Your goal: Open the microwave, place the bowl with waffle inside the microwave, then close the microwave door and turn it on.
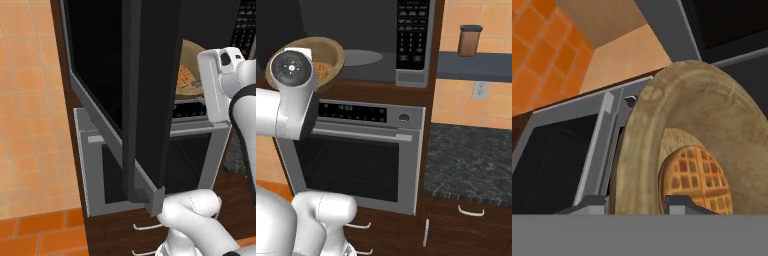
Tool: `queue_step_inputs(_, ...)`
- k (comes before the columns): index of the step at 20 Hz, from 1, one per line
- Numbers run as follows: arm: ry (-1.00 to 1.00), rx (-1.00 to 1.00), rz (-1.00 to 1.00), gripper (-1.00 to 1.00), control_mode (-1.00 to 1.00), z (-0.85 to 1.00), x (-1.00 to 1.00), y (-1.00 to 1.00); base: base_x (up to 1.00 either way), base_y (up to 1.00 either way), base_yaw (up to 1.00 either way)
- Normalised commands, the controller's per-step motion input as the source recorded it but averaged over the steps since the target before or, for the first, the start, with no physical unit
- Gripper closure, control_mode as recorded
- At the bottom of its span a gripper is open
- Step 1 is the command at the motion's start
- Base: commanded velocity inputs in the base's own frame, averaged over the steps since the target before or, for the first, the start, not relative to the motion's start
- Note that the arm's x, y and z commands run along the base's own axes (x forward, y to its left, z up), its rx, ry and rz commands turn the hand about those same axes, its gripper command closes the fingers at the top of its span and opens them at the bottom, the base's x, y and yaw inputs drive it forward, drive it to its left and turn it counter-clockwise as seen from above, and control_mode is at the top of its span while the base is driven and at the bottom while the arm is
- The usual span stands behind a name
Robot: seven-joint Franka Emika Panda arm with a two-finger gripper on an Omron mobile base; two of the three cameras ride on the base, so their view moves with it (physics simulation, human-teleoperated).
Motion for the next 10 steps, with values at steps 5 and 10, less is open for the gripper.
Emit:
queue_step_inputs(5, 0.08, 0.0, -0.01, 1.0, -1.0, 0.06, 0.51, 0.0, 0.0, 0.0, 0.0)
queue_step_inputs(10, 0.04, 0.0, -0.03, 1.0, -1.0, 0.1, 0.57, 0.0, 0.0, 0.0, 0.0)
